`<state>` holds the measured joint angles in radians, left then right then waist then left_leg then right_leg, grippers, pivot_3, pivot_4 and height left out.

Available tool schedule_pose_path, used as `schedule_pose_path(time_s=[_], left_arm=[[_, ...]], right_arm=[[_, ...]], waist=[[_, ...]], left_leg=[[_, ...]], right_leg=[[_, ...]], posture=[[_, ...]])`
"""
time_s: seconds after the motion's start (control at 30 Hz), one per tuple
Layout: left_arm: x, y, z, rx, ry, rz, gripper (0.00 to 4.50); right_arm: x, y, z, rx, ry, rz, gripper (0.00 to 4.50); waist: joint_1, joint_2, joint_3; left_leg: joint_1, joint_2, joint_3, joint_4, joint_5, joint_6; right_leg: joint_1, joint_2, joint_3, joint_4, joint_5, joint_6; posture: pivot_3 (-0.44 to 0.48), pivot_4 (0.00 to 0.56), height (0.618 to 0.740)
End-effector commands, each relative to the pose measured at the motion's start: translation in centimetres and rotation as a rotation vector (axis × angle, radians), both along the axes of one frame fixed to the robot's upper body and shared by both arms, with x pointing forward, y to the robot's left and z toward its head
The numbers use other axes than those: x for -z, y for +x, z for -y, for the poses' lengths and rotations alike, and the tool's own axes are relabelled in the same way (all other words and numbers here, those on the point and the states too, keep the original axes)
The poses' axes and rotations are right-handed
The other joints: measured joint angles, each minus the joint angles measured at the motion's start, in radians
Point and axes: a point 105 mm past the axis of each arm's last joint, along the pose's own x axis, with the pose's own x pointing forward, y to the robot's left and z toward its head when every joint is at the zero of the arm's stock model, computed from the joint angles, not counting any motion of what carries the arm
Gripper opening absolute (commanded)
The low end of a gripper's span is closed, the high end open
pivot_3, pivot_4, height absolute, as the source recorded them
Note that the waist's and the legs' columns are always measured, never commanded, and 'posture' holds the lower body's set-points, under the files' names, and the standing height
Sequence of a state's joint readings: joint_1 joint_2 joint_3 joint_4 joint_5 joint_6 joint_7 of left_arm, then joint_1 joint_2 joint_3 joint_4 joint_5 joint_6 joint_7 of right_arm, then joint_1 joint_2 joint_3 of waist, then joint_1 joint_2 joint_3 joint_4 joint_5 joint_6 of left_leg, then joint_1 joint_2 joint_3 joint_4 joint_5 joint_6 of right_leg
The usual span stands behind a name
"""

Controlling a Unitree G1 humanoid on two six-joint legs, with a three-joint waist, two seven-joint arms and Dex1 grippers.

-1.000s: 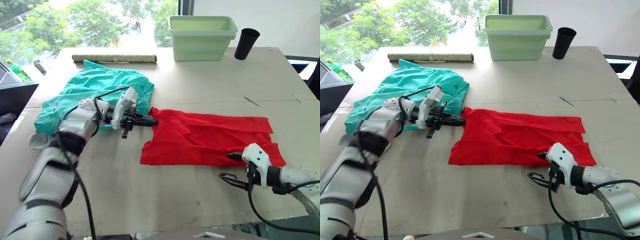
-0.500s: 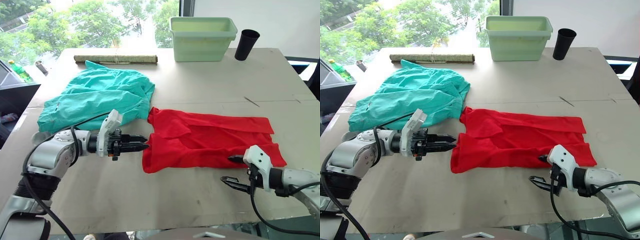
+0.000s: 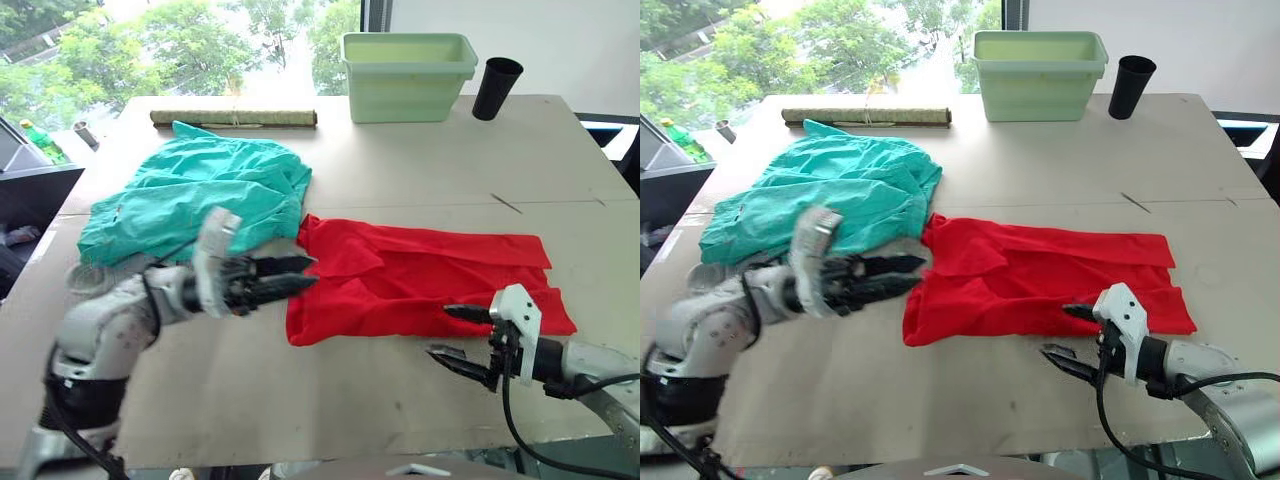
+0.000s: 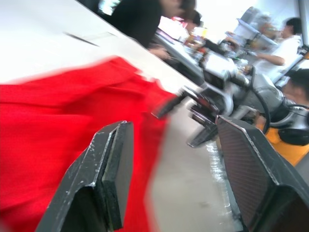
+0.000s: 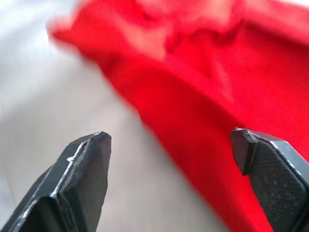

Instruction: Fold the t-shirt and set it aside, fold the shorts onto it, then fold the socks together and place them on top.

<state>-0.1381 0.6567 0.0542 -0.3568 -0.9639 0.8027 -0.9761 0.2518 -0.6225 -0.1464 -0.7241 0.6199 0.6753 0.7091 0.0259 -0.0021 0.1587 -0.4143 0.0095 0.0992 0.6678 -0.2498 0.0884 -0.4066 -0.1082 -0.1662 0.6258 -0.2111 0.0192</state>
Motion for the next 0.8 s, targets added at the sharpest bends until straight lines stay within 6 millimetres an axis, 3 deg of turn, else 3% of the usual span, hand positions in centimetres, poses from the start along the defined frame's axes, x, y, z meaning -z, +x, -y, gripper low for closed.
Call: schedule_pose_path(time_s=[0.03, 0.07, 0.2, 0.37, 0.5, 0.6, 0.63, 0.7, 0.73, 0.8], left_arm=[[2.8, 0.8, 1.8, -0.111, 0.101, 0.032, 3.01], [3.6, 1.2, 1.9, -0.158, 0.106, 0.022, 3.01], [7.5, 2.4, 0.4, -0.326, 0.208, 0.032, 3.01], [9.0, 1.6, -1.7, -0.375, 0.217, -0.032, 3.01], [9.8, 1.8, -3.4, -0.439, 0.237, -0.061, 3.01], [8.8, 2.4, -3.9, -0.470, 0.163, -0.072, 3.01], [7.4, 2.4, -3.7, -0.444, 0.107, -0.038, 3.58], [4.9, 1.3, -2.6, -0.315, 0.027, -0.034, 3.84], [4.1, 0.8, -2.3, -0.258, 0.039, -0.015, 4.31], [3.9, 0.5, -2.4, -0.194, 0.146, 0.054, 4.50]], right_arm=[[-1.4, 0.7, 1.1, 0.170, 0.026, 0.032, 2.42], [-0.9, 1.1, 1.7, 0.233, 0.000, 0.025, 1.78], [2.9, 2.5, 5.1, 0.514, -0.168, -0.046, 0.03], [6.4, 1.7, 9.6, 0.732, -0.319, -0.163, 0.03], [6.1, 1.1, 11.0, 0.772, -0.308, -0.168, 0.03], [5.3, 0.9, 11.6, 0.762, -0.293, -0.138, 0.03], [4.4, 0.7, 11.3, 0.716, -0.276, -0.102, 0.71], [2.4, 0.1, 9.8, 0.595, -0.196, -0.049, 0.98], [1.8, -0.3, 9.2, 0.538, -0.193, -0.028, 1.47], [1.3, -1.0, 8.8, 0.448, -0.236, -0.022, 2.29]], waist=[[0.005, 0.000, 0.000], [0.006, 0.000, 0.000], [0.011, 0.001, -0.002], [0.011, 0.007, -0.011], [0.012, 0.006, -0.020], [0.012, 0.006, -0.022], [0.011, 0.006, -0.022], [0.011, 0.009, -0.021], [0.013, 0.009, -0.018], [0.013, 0.010, -0.017]], left_leg=[[0.000, 0.000, 0.000, 0.000, 0.000, 0.000], [0.001, 0.000, 0.000, 0.000, 0.001, -0.001], [0.000, 0.000, 0.000, 0.000, 0.000, 0.000], [-0.001, 0.000, 0.001, -0.002, 0.000, -0.001], [0.000, 0.001, 0.001, -0.002, -0.002, 0.004], [0.000, 0.001, 0.001, -0.002, -0.003, 0.004], [0.000, 0.001, 0.000, -0.002, -0.003, 0.004], [0.000, 0.001, 0.000, -0.002, -0.003, 0.004], [-0.001, 0.001, 0.000, -0.002, -0.003, 0.004], [-0.003, 0.001, 0.000, -0.003, -0.003, 0.004]], right_leg=[[0.000, 0.000, 0.000, 0.000, 0.000, 0.000], [0.000, 0.001, 0.000, 0.001, 0.000, -0.001], [-0.001, 0.001, 0.000, 0.001, 0.000, -0.001], [-0.003, 0.001, 0.000, 0.001, -0.001, -0.001], [-0.003, 0.001, 0.000, 0.001, -0.001, -0.001], [-0.003, 0.001, 0.000, 0.001, -0.001, -0.001], [-0.003, 0.001, 0.000, 0.001, -0.001, -0.001], [-0.003, 0.001, 0.000, 0.001, -0.001, -0.001], [-0.004, 0.001, 0.000, 0.001, -0.001, -0.001], [-0.006, 0.002, 0.000, 0.000, -0.001, -0.001]], posture=[[0.000, 0.150, 0.727], [0.000, 0.150, 0.727], [0.000, 0.150, 0.727], [0.000, 0.150, 0.727], [0.000, 0.150, 0.727], [0.000, 0.150, 0.727], [0.000, 0.150, 0.727], [0.000, 0.150, 0.727], [0.000, 0.150, 0.727], [0.000, 0.150, 0.727]])
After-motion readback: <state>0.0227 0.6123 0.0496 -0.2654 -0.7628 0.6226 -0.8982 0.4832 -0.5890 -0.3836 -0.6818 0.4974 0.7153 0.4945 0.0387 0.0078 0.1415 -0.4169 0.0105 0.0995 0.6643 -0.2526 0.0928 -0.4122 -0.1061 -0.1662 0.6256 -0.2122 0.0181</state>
